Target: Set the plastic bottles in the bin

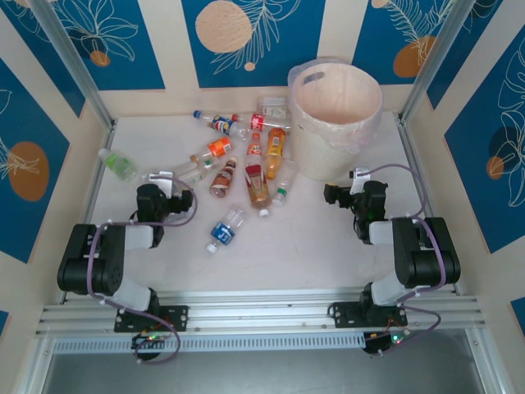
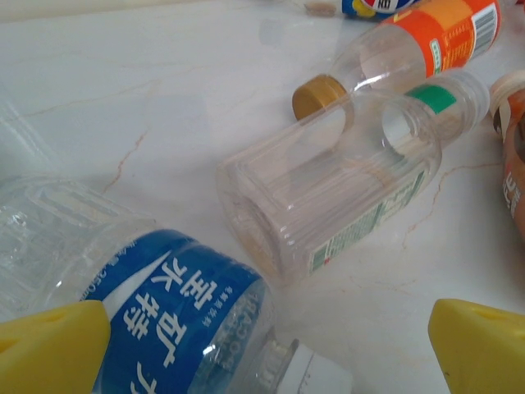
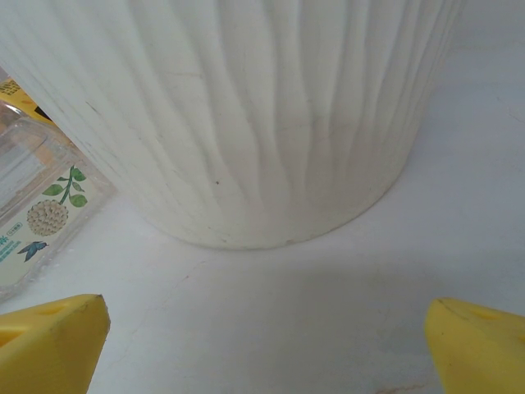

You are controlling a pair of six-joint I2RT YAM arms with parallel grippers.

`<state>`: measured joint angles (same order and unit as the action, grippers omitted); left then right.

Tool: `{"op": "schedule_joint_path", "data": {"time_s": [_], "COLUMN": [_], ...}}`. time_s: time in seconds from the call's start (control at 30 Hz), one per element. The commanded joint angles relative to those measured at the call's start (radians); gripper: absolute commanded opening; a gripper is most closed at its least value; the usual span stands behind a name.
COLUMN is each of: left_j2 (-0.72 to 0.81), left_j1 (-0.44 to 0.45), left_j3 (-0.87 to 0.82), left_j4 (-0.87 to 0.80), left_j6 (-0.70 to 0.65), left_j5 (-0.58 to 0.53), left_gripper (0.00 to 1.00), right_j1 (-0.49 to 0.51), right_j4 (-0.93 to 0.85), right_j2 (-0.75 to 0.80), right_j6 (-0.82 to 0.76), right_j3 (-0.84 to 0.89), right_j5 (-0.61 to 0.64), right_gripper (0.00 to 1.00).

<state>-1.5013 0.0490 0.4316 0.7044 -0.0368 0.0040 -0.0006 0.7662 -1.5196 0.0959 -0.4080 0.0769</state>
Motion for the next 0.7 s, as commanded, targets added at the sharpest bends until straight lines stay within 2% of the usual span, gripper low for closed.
{"op": "schedule_joint_path", "data": {"time_s": [0.0,0.2,0.33,0.43,0.57,0.67], "left_j2": [0.085,0.25,0.368,0.444,0.554,0.639], "left_j1": [0.0,0.0,0.0,0.006,0.055,0.117], "left_j3": [0.056,0.05,0.094,0.123,0.131,0.14], "left_j4": [-0.112,-0.205,-0.4,-0.541,-0.694,-0.836], "left_j6": [-0.012,0.012,0.112,0.187,0.268,0.299], "left_j5": [0.02,-0.004,-0.002,0.078,0.128,0.104], "left_gripper": [1.0,1.0,1.0,1.0,1.0,1.0], "right_j1": [-0.004,-0.002,0.015,0.039,0.107,0.164], "right_j4": [-0.108,-0.324,-0.548,-0.743,-0.943,-1.055], "right_j2": [0.066,0.201,0.316,0.38,0.445,0.502], "right_j6": [0.004,0.055,0.157,0.227,0.291,0.355], "right_j3": [-0.055,-0.105,-0.151,-0.203,-0.255,-0.275], "right_j5": [0.001,0.076,0.157,0.202,0.303,0.391], "right_gripper": [0.99,0.99,0.99,0.99,0.99,0.99]}}
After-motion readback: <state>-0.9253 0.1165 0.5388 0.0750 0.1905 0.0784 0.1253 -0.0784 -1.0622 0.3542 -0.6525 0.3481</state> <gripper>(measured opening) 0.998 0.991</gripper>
